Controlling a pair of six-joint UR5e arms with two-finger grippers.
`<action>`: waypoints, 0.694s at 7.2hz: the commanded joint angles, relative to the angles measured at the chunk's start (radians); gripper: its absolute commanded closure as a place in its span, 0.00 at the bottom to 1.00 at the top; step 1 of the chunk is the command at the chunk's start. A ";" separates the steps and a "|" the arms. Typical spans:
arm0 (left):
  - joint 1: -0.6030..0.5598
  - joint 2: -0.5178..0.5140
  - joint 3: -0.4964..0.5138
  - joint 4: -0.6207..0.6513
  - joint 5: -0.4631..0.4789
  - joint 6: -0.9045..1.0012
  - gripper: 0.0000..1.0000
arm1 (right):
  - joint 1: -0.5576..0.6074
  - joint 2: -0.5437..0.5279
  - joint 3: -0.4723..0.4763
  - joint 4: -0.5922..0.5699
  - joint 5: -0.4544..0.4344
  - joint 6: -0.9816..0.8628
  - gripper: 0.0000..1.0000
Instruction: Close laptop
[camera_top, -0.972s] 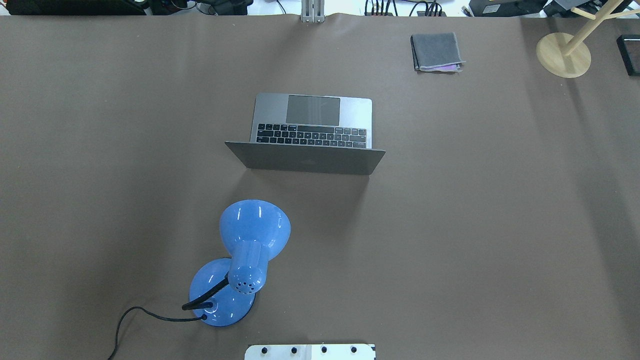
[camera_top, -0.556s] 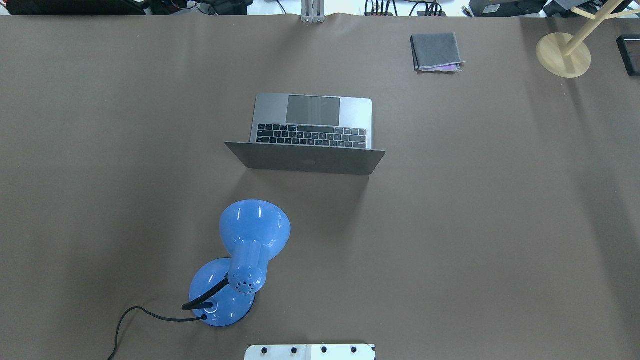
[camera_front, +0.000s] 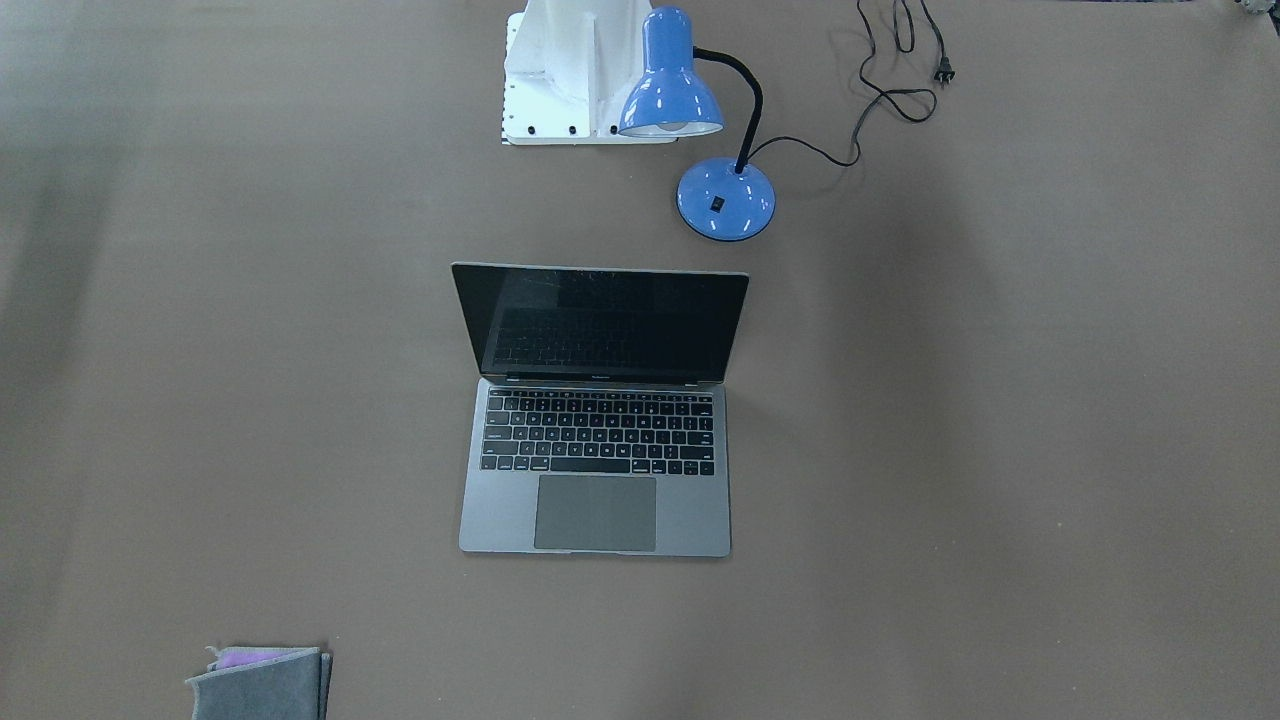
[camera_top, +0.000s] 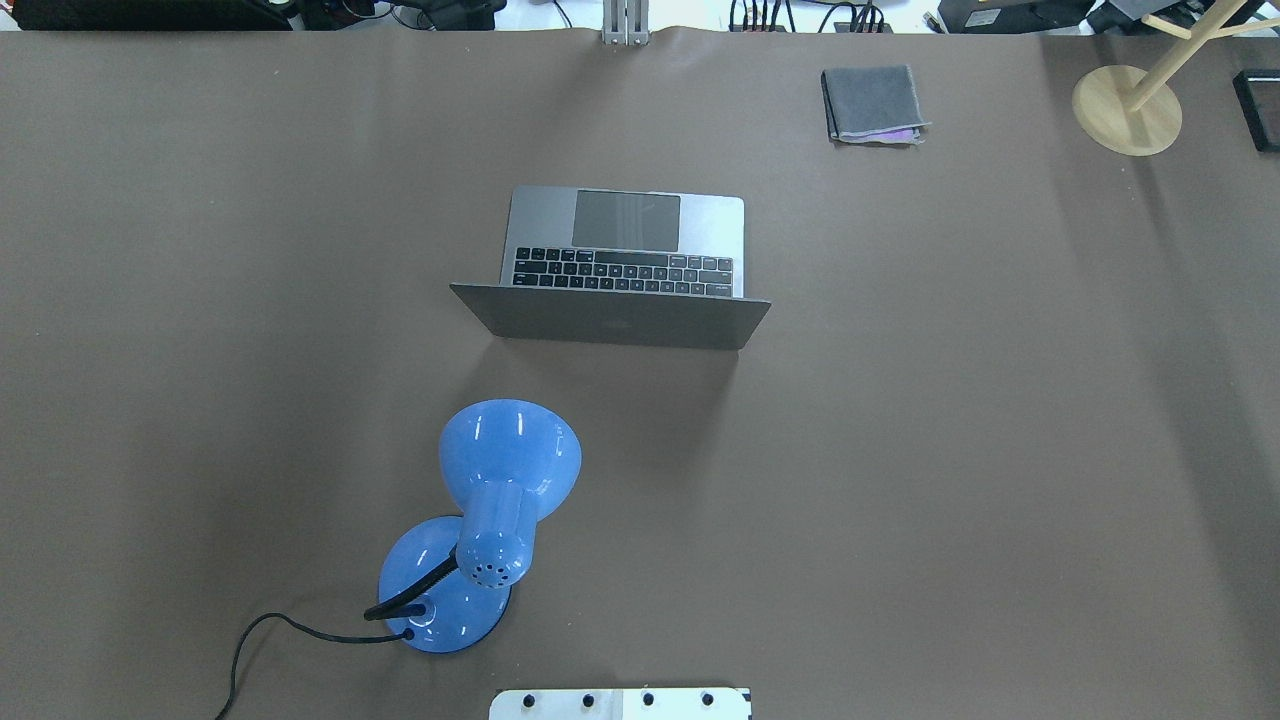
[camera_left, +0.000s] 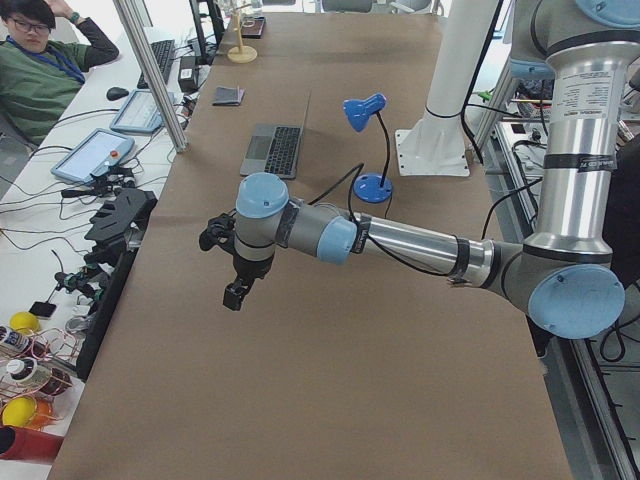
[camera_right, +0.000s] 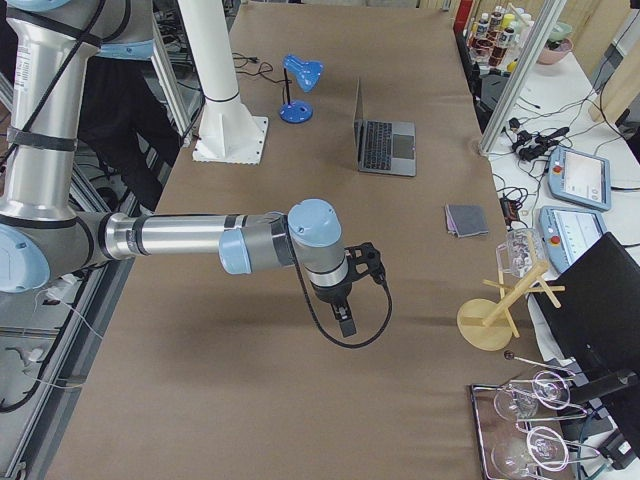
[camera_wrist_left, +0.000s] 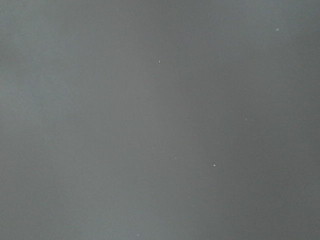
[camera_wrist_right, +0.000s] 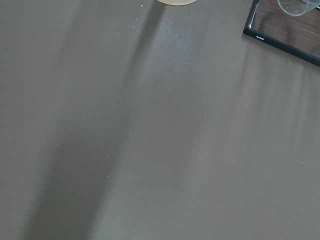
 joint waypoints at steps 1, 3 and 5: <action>0.000 0.002 0.018 -0.090 -0.033 0.001 0.00 | -0.008 0.000 -0.004 0.006 0.031 0.003 0.00; 0.006 -0.006 0.021 -0.116 -0.122 0.001 0.00 | -0.012 0.001 -0.009 0.007 0.184 0.088 0.00; 0.075 -0.036 0.022 -0.123 -0.192 -0.085 0.01 | -0.064 0.017 -0.004 0.010 0.280 0.166 0.01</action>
